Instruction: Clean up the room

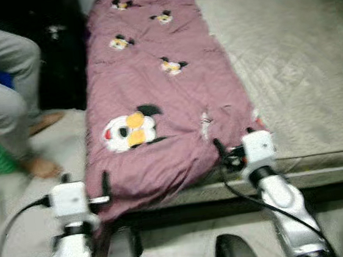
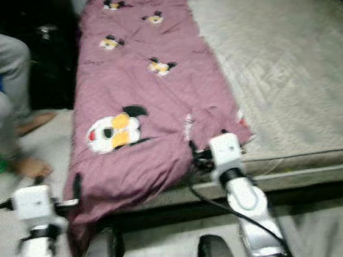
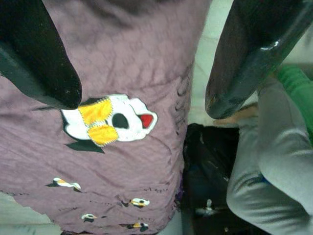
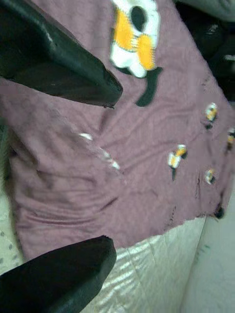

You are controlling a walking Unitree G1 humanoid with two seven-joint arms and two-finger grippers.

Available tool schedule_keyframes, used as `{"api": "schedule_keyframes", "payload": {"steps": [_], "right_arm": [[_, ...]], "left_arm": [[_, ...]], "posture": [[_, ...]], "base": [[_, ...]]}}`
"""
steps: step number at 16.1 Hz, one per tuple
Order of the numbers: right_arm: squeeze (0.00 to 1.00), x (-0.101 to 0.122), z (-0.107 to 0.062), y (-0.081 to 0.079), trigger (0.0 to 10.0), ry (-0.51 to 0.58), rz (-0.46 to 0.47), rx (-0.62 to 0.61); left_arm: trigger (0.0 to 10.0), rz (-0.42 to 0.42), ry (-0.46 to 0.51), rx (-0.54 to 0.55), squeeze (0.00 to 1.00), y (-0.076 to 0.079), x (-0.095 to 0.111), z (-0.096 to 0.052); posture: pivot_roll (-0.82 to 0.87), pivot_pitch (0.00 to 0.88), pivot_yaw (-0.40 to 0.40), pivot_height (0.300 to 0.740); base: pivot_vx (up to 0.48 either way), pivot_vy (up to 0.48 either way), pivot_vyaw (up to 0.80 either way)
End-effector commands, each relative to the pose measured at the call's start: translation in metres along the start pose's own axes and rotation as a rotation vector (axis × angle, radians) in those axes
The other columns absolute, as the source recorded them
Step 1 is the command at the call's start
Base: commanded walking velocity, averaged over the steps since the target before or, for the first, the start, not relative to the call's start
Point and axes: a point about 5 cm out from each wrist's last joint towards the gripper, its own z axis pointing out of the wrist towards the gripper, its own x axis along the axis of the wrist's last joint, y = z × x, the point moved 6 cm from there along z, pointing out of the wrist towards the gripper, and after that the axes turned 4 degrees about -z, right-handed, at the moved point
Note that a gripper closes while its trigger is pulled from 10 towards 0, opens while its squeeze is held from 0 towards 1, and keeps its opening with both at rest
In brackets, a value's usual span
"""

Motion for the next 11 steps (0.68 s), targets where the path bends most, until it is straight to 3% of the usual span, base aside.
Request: {"api": "schedule_keyframes", "payload": {"steps": [1,9,11], "right_arm": [[0.0,-0.0058,-0.0032,0.0094,10.0,-0.018,-0.006,-0.018],[0.0,-0.0056,-0.002,0.0075,10.0,-0.011,-0.028,-0.006],[0.0,-0.007,-0.0025,0.007,10.0,-0.013,-0.039,-0.003]], "left_arm": [[10.0,-0.015,0.007,-0.026,0.0,0.0083,0.002,0.001],[10.0,-0.015,0.0,-0.034,0.0,0.0115,0.0006,0.0014],[10.0,-0.034,-0.004,-0.043,0.0,0.0134,-0.0004,0.0014]], "posture": [[0.02,0.122,-0.043,0.603],[0.03,0.111,-0.045,0.603],[0.03,0.112,-0.045,0.603]], "base": [[0.334,0.0,0.0],[0.346,0.0,0.0],[0.0,0.0,0.7]]}}
